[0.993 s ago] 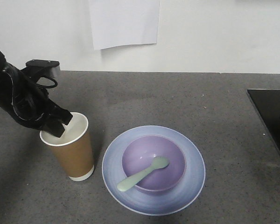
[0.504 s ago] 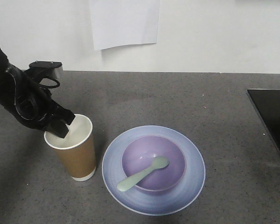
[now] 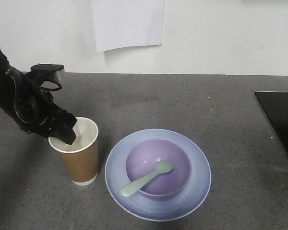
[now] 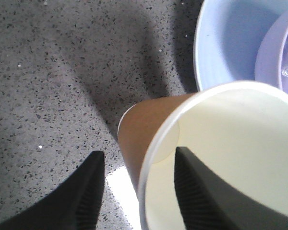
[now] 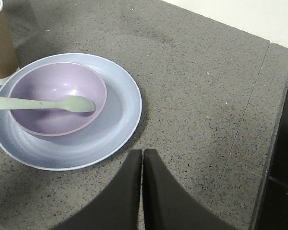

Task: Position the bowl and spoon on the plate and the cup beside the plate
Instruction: 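Set the paper cup down beside the plate with the left gripper, then open the left gripper and raise it away from the cup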

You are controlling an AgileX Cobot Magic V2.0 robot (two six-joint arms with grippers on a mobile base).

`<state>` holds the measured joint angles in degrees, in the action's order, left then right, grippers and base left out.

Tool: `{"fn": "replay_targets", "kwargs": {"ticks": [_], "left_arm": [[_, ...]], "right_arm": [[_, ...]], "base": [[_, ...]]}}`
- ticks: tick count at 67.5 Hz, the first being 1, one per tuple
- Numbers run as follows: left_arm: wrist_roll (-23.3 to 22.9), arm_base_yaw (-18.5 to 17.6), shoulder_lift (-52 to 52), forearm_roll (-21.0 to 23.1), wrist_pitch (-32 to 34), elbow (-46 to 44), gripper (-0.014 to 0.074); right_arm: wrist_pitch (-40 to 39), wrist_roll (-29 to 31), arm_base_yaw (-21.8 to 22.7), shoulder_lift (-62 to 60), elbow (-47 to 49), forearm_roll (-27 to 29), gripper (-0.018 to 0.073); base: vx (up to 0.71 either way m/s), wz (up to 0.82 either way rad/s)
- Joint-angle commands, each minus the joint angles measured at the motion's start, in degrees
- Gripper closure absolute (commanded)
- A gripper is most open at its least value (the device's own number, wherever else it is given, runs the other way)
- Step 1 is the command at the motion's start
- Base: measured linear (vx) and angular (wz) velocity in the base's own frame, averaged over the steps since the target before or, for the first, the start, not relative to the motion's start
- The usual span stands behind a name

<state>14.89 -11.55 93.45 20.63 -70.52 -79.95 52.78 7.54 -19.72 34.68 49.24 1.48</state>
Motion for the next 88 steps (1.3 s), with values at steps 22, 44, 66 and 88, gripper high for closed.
{"fn": "replay_targets", "kwargs": {"ticks": [22, 44, 66, 88], "left_arm": [[-0.1, -0.2, -7.5, 2.1, -1.2, -8.4, 0.0235], [0.3, -0.2, -21.9, -4.7, 7.3, -6.4, 0.0531], [-0.2, -0.2, -40.0, -10.0, 26.6, 10.2, 0.0604], [-0.2, -0.2, -54.4, -9.9, 31.3, 21.2, 0.0604]], "right_arm": [[-4.5, 0.1, 0.3, 0.2, 1.3, 0.0, 0.0562], [-16.3, -3.7, 0.3, 0.2, 1.3, -2.9, 0.0562], [-16.4, -3.7, 0.3, 0.2, 1.3, -2.8, 0.0562], [-16.4, -3.7, 0.3, 0.2, 1.3, -2.8, 0.0562]], "base": [[0.0, 0.0], [0.0, 0.0], [0.0, 0.0], [0.0, 0.0]]}}
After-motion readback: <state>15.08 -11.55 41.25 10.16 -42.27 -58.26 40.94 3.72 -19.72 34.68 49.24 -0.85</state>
